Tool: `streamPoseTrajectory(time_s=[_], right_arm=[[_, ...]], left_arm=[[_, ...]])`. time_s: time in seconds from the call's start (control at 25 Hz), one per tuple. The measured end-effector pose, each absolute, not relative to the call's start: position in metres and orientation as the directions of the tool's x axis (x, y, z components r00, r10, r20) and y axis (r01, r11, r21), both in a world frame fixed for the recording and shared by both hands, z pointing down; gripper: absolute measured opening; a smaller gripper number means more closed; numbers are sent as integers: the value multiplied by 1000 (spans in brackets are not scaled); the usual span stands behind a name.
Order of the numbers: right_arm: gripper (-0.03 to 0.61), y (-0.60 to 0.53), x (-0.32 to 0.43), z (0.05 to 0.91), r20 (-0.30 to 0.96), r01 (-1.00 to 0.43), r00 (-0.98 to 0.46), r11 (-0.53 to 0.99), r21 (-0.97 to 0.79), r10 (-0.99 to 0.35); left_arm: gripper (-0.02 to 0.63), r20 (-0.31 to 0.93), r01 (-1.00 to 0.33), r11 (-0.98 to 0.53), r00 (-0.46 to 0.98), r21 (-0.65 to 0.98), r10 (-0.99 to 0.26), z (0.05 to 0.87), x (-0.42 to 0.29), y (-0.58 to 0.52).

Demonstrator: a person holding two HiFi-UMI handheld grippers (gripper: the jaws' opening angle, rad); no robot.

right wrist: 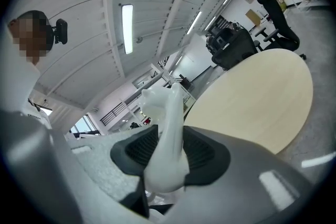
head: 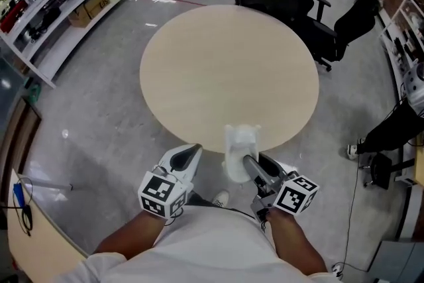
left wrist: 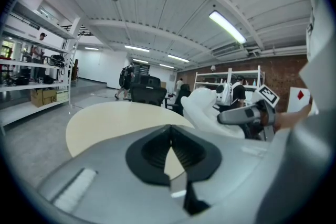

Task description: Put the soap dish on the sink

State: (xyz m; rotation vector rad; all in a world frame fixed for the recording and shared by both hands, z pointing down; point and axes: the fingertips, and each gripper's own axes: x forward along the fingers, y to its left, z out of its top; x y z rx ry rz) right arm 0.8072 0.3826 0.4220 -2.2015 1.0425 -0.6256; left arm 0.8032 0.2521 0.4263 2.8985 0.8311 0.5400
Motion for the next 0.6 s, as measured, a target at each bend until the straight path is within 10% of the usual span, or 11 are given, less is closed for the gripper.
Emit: streamPoseTrajectory(time_s=[0.6], right_arm=[[150,308,774,422,145,-612,427,-404,-680,-892]], left_arm=[[8,298,339,-927,878,163,374,426,738,181]])
